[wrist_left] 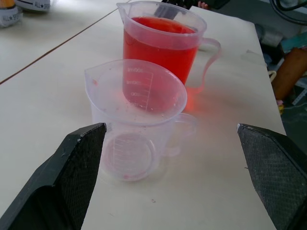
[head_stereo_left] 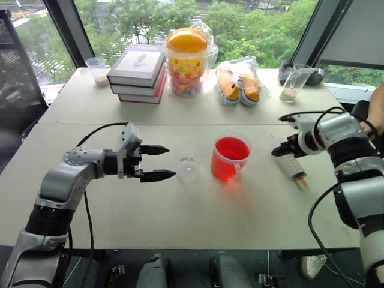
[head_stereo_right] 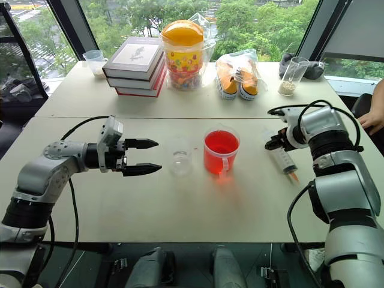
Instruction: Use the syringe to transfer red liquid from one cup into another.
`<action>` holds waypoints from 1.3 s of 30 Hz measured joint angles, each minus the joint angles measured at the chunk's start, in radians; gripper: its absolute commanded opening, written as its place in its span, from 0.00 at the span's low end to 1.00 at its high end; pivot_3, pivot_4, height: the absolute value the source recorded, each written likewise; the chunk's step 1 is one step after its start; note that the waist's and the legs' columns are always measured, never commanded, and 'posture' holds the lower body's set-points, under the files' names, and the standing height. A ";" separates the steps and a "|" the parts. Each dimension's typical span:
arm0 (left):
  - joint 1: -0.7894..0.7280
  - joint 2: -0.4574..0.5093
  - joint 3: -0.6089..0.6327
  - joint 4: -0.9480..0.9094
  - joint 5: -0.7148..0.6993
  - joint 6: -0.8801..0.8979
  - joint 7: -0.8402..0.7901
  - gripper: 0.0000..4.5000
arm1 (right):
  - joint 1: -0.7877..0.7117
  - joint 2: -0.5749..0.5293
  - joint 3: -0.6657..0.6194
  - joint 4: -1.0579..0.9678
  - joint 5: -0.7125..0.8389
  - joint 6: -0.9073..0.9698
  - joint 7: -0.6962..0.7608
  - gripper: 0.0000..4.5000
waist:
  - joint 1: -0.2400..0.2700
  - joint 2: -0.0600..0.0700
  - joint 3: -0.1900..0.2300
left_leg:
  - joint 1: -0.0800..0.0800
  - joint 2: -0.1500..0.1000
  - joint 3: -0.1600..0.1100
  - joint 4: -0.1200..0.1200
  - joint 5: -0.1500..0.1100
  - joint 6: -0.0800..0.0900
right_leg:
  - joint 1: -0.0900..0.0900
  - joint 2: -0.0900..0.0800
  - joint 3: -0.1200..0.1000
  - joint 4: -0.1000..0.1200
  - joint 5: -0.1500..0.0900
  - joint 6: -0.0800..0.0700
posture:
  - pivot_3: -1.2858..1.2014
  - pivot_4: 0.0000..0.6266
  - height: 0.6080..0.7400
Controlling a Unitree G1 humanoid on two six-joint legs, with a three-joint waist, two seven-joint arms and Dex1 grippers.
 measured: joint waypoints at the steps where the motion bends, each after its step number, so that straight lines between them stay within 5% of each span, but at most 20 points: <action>1: -0.007 0.002 0.000 0.007 0.000 0.000 -0.003 1.00 | 0.015 -0.004 -0.062 -0.070 0.022 0.004 -0.023 0.32 | 0.000 0.000 0.000 | 0.000 0.000 0.000 0.000 0.000 0.000 | 0.000 0.000 0.000 0.000 0.000 0.000 | 0.52 0.24 1.00; 5: -0.054 0.003 -0.003 0.043 -0.001 0.005 -0.025 1.00 | 0.170 0.159 -0.451 -0.530 0.151 -0.125 -0.217 0.32 | -0.003 0.000 0.000 | 0.000 0.001 -0.001 -0.001 0.001 -0.002 | 0.000 0.001 -0.001 0.001 0.000 0.000 | 0.52 0.24 1.00; 11: -0.115 0.004 -0.008 0.091 -0.002 0.008 -0.069 1.00 | 0.256 0.373 -0.619 -0.925 0.374 -0.208 -0.298 0.32 | -0.001 0.000 0.000 | 0.003 0.001 -0.002 -0.001 0.003 -0.004 | 0.001 0.002 -0.001 0.006 0.000 0.000 | 0.52 0.24 1.00; 20: -0.199 -0.018 -0.046 0.150 0.008 0.006 -0.105 1.00 | 0.565 0.627 -0.469 -1.089 0.446 -0.502 -0.319 0.32 | -0.003 0.000 0.000 | 0.003 0.000 -0.003 0.001 0.003 -0.004 | 0.001 0.002 -0.001 0.007 0.000 0.000 | 0.52 0.24 1.00; 28: -0.289 -0.086 -0.047 0.202 0.013 -0.001 -0.122 1.00 | 0.706 0.639 -0.318 -1.000 0.322 -0.788 -0.297 0.32 | -0.004 0.000 0.000 | 0.003 0.000 -0.003 0.001 0.003 -0.004 | 0.001 0.002 -0.001 0.007 0.000 0.000 | 0.52 0.24 1.00; 39: -0.481 -0.267 -0.047 0.319 0.004 -0.006 -0.113 1.00 | 0.755 0.625 -0.254 -0.981 0.298 -0.873 -0.313 0.32 | -0.004 -0.001 0.000 | 0.003 0.000 -0.004 0.001 0.003 -0.004 | 0.002 0.002 -0.001 0.007 -0.001 0.000 | 0.52 0.24 1.00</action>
